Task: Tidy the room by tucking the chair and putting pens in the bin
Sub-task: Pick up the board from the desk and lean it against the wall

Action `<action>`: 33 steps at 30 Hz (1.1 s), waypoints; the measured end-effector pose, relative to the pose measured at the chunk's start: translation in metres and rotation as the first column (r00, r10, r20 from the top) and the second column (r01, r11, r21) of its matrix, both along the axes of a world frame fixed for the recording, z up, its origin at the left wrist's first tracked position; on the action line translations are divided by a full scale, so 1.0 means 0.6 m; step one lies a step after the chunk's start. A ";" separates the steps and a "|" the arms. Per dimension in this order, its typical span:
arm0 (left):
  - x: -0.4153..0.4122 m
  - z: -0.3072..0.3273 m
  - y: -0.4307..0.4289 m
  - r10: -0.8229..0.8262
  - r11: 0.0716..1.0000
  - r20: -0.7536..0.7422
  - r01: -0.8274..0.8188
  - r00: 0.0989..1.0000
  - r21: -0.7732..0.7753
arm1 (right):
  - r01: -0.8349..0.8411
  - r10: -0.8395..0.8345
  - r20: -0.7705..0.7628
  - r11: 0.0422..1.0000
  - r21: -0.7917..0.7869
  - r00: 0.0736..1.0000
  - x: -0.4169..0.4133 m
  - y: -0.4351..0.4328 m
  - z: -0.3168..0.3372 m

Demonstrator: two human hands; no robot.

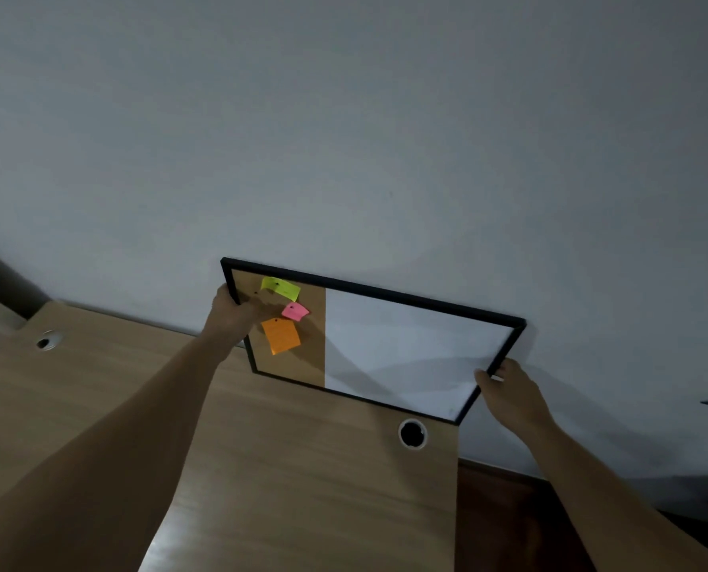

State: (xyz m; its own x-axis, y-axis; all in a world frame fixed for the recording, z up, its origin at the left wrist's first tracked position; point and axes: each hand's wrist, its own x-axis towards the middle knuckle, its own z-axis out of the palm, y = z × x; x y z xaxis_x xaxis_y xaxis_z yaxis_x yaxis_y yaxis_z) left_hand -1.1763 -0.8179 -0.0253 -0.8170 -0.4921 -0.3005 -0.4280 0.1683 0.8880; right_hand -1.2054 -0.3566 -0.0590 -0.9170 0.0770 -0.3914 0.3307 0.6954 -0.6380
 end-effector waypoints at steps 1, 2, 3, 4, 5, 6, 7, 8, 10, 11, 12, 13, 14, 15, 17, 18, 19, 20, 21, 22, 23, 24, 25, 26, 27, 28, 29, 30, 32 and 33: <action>0.004 -0.010 -0.005 -0.005 1.000 -0.019 0.004 1.000 -0.008 | -0.007 0.007 -0.001 1.000 0.006 1.000 0.004 -0.001 0.003; 0.011 -0.018 -0.009 -0.017 1.000 -0.034 0.016 0.999 -0.017 | -0.017 0.017 -0.003 1.000 0.012 1.000 0.010 -0.003 0.005; 0.018 -0.026 -0.013 -0.032 0.999 -0.048 0.031 0.998 -0.030 | -0.030 0.030 -0.011 0.999 0.026 0.999 0.017 -0.003 0.007; 0.025 -0.031 -0.015 -0.040 0.999 -0.064 0.039 0.997 -0.027 | -0.042 0.043 -0.021 0.998 0.050 0.999 0.025 -0.001 0.008; 0.033 -0.028 -0.013 -0.032 0.999 -0.069 0.032 0.997 -0.011 | -0.050 0.053 -0.031 0.995 0.082 0.998 0.034 0.001 0.010; 0.041 -0.026 -0.011 -0.023 1.000 -0.074 0.024 0.997 0.016 | -0.055 0.061 -0.044 0.991 0.120 0.997 0.044 0.003 0.014; 0.050 -0.024 -0.008 -0.019 0.999 -0.080 0.022 0.997 0.030 | -0.057 0.067 -0.060 0.987 0.153 0.996 0.055 0.007 0.018; 0.058 -0.021 -0.006 -0.013 0.999 -0.089 0.016 0.996 0.032 | -0.056 0.070 -0.078 0.983 0.174 0.994 0.065 0.011 0.023; 0.074 0.001 0.011 -0.007 1.000 -0.122 0.010 0.992 0.022 | -0.046 0.069 -0.116 0.981 0.187 0.991 0.087 0.021 0.036; 0.082 0.012 0.020 -0.002 1.000 -0.141 0.005 0.990 0.024 | -0.037 0.063 -0.138 0.982 0.184 0.988 0.100 0.027 0.044; 0.092 0.027 0.031 -0.001 1.000 -0.154 0.006 0.988 0.031 | -0.025 0.055 -0.160 0.984 0.179 0.986 0.114 0.033 0.054; 0.100 0.038 0.039 -0.010 0.999 -0.169 0.015 0.986 0.031 | -0.012 0.044 -0.182 0.985 0.173 0.982 0.128 0.040 0.063; 0.108 0.050 0.047 -0.023 0.999 -0.170 0.029 0.985 0.027 | 0.007 0.026 -0.200 0.986 0.164 0.979 0.143 0.047 0.074; 0.115 0.061 0.057 -0.043 0.999 -0.181 0.048 0.983 0.025 | 0.028 0.006 -0.216 0.988 0.153 0.976 0.159 0.056 0.084; 0.126 0.081 0.079 -0.086 0.995 -0.202 0.094 0.976 0.028 | 0.077 -0.043 -0.242 0.988 0.133 0.969 0.194 0.075 0.106; 0.132 0.091 0.092 -0.108 0.993 -0.218 0.116 0.970 0.027 | 0.103 -0.069 -0.255 0.987 0.123 0.964 0.212 0.086 0.116; 0.140 0.100 0.110 -0.135 0.989 -0.233 0.144 0.963 0.025 | 0.130 -0.094 -0.269 0.984 0.119 0.959 0.232 0.097 0.126; 0.147 0.109 0.131 -0.155 0.985 -0.231 0.167 0.961 0.034 | 0.162 -0.123 -0.277 0.979 0.122 0.953 0.252 0.110 0.135; 0.152 0.114 0.152 -0.180 0.980 -0.236 0.195 0.955 0.040 | 0.193 -0.150 -0.282 0.972 0.132 0.948 0.272 0.124 0.142; 0.158 0.119 0.175 -0.201 0.975 -0.232 0.217 0.952 0.043 | 0.220 -0.172 -0.285 0.964 0.147 0.943 0.292 0.142 0.149; 0.164 0.122 0.198 -0.224 0.969 -0.243 0.241 0.944 0.043 | 0.242 -0.189 -0.286 0.956 0.165 0.940 0.311 0.161 0.154; 0.172 0.126 0.220 -0.242 0.965 -0.251 0.259 0.937 0.037 | 0.261 -0.205 -0.283 0.949 0.178 0.937 0.329 0.183 0.158; 0.178 0.125 0.240 -0.253 0.962 -0.249 0.270 0.935 0.035 | 0.281 -0.223 -0.280 0.941 0.187 0.934 0.347 0.205 0.162; 0.189 0.127 0.262 -0.267 0.959 -0.246 0.282 0.932 0.029 | 0.302 -0.244 -0.278 0.934 0.189 0.929 0.366 0.229 0.165; 0.197 0.130 0.282 -0.284 0.954 -0.250 0.299 0.926 0.022 | 0.324 -0.266 -0.282 0.928 0.185 0.922 0.386 0.251 0.170; 0.209 0.137 0.304 -0.306 0.948 -0.241 0.317 0.921 0.006 | 0.341 -0.284 -0.287 0.924 0.174 0.915 0.405 0.274 0.175; 0.219 0.144 0.327 -0.318 0.944 -0.252 0.331 0.914 0.008 | 0.354 -0.298 -0.295 0.921 0.160 0.908 0.422 0.295 0.183; 0.230 0.152 0.351 -0.330 0.939 -0.262 0.343 0.907 0.002 | 0.366 -0.311 -0.303 0.920 0.142 0.901 0.439 0.317 0.192; 0.249 0.166 0.400 -0.336 0.939 -0.271 0.342 0.902 -0.025 | 0.383 -0.332 -0.318 0.917 0.112 0.888 0.467 0.365 0.206; 0.259 0.174 0.426 -0.336 0.940 -0.275 0.340 0.901 -0.036 | 0.387 -0.337 -0.330 0.917 0.099 0.882 0.480 0.391 0.213</action>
